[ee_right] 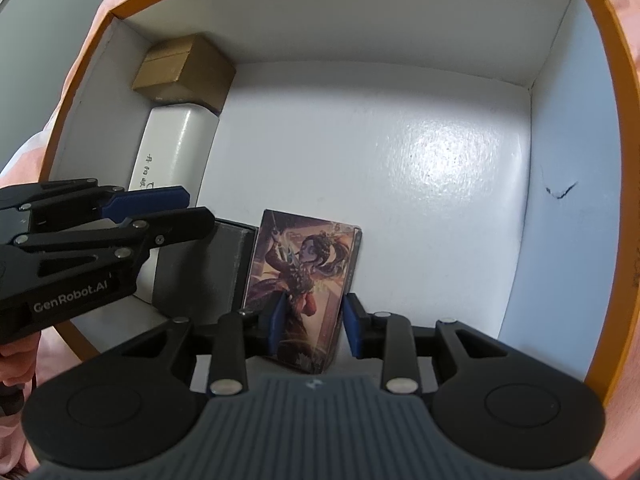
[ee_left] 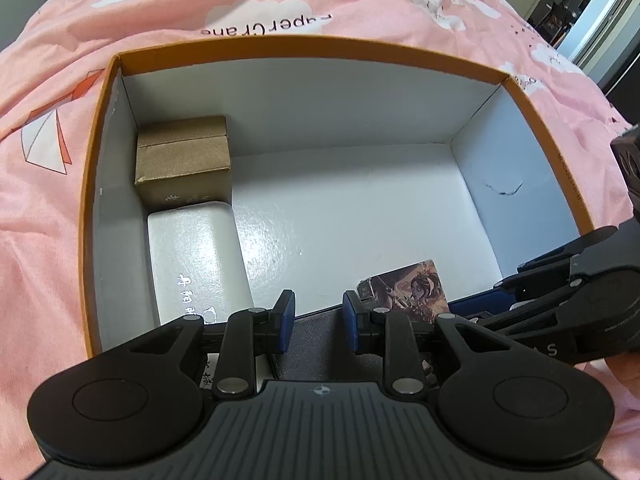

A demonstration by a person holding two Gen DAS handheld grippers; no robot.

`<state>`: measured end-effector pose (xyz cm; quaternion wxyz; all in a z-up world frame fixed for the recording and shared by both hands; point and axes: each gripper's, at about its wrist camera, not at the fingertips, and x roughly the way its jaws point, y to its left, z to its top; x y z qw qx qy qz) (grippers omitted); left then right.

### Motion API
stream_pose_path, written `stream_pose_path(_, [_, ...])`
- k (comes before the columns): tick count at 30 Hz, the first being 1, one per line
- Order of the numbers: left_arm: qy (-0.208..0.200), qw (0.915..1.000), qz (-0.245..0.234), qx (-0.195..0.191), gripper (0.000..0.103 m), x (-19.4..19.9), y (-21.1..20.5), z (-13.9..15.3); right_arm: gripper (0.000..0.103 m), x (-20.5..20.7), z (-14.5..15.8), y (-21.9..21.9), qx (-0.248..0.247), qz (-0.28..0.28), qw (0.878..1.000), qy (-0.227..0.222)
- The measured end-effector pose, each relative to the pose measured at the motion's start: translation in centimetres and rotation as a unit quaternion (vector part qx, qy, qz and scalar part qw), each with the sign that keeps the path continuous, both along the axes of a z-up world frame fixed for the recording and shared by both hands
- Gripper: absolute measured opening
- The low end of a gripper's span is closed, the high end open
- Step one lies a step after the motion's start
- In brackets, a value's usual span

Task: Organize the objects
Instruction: 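Lower the photo card box into the orange box and open the right gripper, then move both grippers out to the pink pouches beside the box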

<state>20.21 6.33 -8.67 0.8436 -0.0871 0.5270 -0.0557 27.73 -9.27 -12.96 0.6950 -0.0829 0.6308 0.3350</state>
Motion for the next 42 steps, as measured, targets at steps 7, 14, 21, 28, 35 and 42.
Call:
stream_pose_path(7, [-0.062, 0.9980, 0.007, 0.000, 0.030, -2.4, -0.1, 2.9, 0.034, -2.4, 3.4, -1.1, 0.024, -0.007, 0.995, -0.095])
stream_pose_path(14, [-0.100, 0.9949, 0.005, -0.014, 0.030, -6.0, -0.6, 5.6, 0.045, -6.8, 6.7, -2.5, 0.045, -0.036, 0.981, -0.186])
stream_pose_path(21, [-0.096, 0.9950, 0.003, -0.024, 0.030, -8.8, -1.1, 6.7, 0.047, -10.7, 9.7, -5.6, 0.075, -0.053, 0.966, -0.244])
stream_pose_path(28, [-0.083, 0.9960, 0.022, -0.024, 0.033, -11.7, -1.0, 6.8, 0.048, -14.8, 9.9, -6.1, 0.091, -0.046, 0.964, -0.246])
stream_pose_path(35, [-0.042, 0.9970, 0.037, -0.054, 0.034, -14.3, 0.0, 5.4, 0.048, -18.1, 9.3, -5.9, 0.094, -0.030, 0.970, -0.222])
stream_pose_path(42, [0.068, 0.9960, 0.014, -0.055, 0.043, -15.7, -0.2, 1.7, 0.047, -20.3, 7.5, -5.4, 0.080, -0.006, 0.980, -0.184])
